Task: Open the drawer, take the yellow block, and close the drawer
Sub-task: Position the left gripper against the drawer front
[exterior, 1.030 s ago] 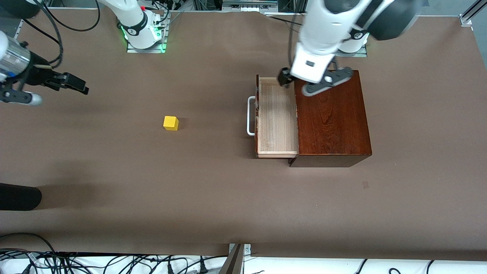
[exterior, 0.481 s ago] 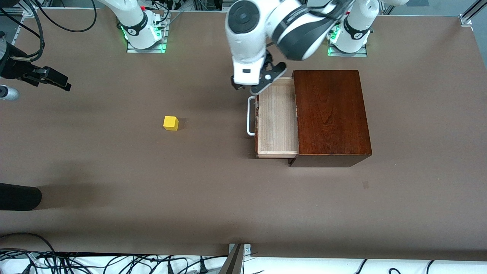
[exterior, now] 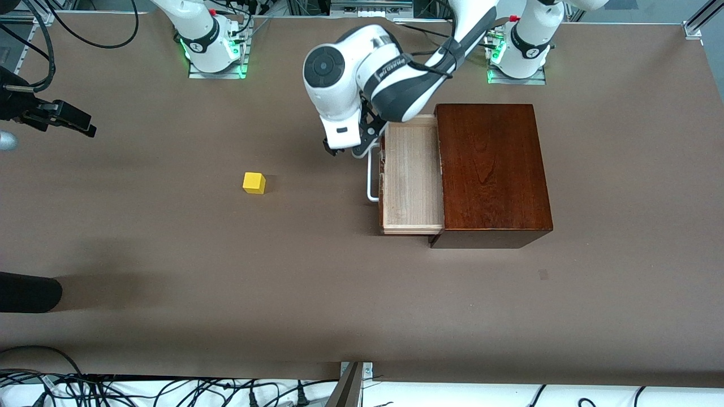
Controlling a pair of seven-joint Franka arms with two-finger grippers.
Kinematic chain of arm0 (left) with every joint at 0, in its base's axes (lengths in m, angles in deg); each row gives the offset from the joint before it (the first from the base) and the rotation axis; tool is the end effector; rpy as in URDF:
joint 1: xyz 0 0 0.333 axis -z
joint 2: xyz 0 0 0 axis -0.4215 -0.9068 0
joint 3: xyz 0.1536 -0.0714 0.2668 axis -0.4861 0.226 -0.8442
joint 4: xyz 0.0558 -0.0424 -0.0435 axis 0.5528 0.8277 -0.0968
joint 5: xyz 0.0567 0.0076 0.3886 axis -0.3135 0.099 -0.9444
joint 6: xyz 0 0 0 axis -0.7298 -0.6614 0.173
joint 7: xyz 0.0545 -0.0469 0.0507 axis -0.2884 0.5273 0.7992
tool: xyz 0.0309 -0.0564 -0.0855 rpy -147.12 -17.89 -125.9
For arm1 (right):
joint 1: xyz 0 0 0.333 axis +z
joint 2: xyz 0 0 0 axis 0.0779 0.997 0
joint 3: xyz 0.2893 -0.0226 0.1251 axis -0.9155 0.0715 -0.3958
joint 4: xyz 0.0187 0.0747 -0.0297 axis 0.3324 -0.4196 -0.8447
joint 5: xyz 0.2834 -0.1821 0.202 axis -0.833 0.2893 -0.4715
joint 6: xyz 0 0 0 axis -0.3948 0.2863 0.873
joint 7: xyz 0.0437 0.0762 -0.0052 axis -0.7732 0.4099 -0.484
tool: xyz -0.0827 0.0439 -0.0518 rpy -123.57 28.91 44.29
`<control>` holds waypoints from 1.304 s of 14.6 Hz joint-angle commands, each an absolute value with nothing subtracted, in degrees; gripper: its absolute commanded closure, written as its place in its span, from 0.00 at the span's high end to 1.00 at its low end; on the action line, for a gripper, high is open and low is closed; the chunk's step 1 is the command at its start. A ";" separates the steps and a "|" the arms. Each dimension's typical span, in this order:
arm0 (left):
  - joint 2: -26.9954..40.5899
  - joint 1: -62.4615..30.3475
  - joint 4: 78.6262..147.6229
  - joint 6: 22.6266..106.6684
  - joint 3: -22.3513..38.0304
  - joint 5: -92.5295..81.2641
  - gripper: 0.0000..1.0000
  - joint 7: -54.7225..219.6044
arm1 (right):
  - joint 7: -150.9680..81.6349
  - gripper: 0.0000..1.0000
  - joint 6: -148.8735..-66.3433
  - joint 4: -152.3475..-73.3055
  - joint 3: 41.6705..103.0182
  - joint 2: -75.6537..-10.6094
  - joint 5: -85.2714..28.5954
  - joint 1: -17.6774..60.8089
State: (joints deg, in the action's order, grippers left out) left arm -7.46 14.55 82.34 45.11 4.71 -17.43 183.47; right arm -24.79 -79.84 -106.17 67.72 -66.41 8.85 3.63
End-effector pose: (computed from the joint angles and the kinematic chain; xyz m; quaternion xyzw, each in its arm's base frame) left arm 0.4601 -0.5553 0.3674 -0.8826 -0.4577 0.0751 0.0762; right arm 0.5497 -0.0163 0.6012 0.9975 -0.0566 -0.0417 0.0034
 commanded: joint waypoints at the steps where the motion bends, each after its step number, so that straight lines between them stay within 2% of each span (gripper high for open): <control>1: -9.85 15.23 79.77 44.69 3.67 -19.46 1.00 184.89 | -25.68 1.00 -80.31 -104.51 66.19 -65.63 9.21 2.27; 5: -12.14 15.93 79.60 44.78 3.49 -22.79 1.00 189.18 | -25.77 1.00 -81.46 -104.60 66.19 -65.10 9.21 2.53; 19: -13.28 16.11 80.82 46.36 1.38 -24.38 1.00 192.36 | -25.77 1.00 -82.25 -104.51 66.28 -64.66 8.77 2.45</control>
State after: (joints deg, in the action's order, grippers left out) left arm -12.48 15.67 82.16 46.59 1.54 -22.78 191.08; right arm -25.40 -82.62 -106.13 67.19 -65.47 8.85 3.62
